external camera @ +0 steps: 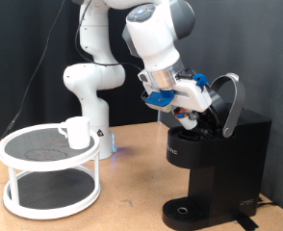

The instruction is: Make a cup of coffee with the keurig machine

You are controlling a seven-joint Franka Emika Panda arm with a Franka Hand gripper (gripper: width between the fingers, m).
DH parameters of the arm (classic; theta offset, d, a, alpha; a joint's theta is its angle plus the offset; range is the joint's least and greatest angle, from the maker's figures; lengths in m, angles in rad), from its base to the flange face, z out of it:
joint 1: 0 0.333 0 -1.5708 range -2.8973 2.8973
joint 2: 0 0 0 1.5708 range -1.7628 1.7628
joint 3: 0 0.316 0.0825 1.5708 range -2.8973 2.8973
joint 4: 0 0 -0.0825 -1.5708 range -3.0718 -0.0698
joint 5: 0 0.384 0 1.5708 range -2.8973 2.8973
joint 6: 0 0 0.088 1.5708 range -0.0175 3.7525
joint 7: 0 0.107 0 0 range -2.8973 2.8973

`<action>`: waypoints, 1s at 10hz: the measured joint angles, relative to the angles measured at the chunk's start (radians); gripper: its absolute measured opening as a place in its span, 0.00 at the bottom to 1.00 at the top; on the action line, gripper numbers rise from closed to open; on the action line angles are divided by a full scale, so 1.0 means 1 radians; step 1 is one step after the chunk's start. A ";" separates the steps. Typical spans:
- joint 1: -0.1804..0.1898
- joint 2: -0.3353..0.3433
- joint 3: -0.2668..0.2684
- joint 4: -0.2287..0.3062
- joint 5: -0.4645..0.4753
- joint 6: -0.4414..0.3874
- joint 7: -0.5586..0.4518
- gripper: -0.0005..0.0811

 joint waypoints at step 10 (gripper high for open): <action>0.000 0.047 0.027 -0.029 0.002 0.061 0.008 0.48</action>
